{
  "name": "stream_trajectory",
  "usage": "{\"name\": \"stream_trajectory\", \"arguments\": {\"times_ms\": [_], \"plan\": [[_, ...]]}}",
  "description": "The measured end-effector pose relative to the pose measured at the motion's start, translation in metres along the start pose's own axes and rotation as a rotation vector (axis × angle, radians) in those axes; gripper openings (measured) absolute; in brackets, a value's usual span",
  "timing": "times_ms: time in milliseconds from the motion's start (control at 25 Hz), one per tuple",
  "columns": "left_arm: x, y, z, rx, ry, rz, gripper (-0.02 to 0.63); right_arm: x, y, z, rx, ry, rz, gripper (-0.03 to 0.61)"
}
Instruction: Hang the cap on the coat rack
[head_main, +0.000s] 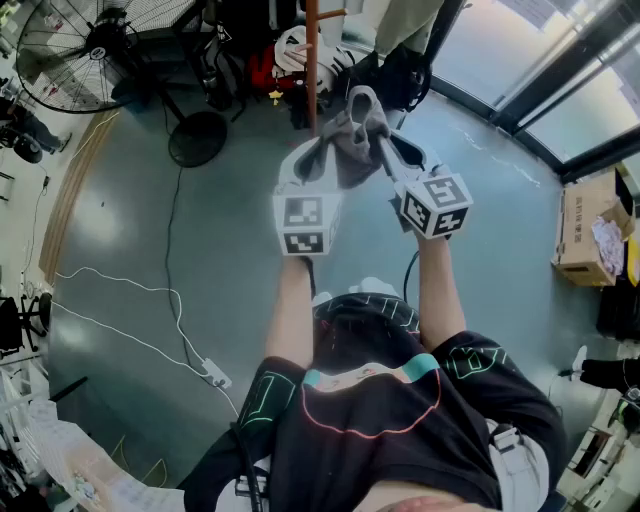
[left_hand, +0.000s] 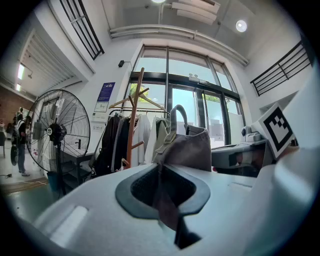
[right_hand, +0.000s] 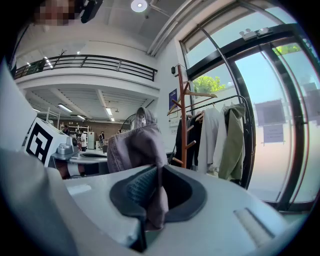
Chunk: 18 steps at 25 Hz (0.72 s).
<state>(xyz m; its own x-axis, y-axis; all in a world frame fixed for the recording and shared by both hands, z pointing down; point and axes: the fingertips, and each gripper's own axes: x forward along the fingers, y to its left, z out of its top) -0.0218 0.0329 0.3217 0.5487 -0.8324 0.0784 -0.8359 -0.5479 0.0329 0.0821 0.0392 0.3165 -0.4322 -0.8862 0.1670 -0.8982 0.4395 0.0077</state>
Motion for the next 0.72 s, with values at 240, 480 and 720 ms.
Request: {"name": "stream_trajectory", "arguments": {"times_ms": [240, 480, 720], "plan": [[-0.008, 0.019, 0.004, -0.010, -0.002, 0.022, 0.037, 0.007, 0.010, 0.010, -0.015, -0.039, -0.013, 0.038], [-0.013, 0.029, 0.004, -0.014, -0.002, 0.026, 0.037, 0.010, 0.019, 0.008, -0.019, -0.020, -0.010, 0.038], [-0.011, 0.021, -0.009, -0.039, 0.026, -0.002, 0.037, 0.003, 0.015, -0.004, -0.010, 0.017, -0.027, 0.038]]}}
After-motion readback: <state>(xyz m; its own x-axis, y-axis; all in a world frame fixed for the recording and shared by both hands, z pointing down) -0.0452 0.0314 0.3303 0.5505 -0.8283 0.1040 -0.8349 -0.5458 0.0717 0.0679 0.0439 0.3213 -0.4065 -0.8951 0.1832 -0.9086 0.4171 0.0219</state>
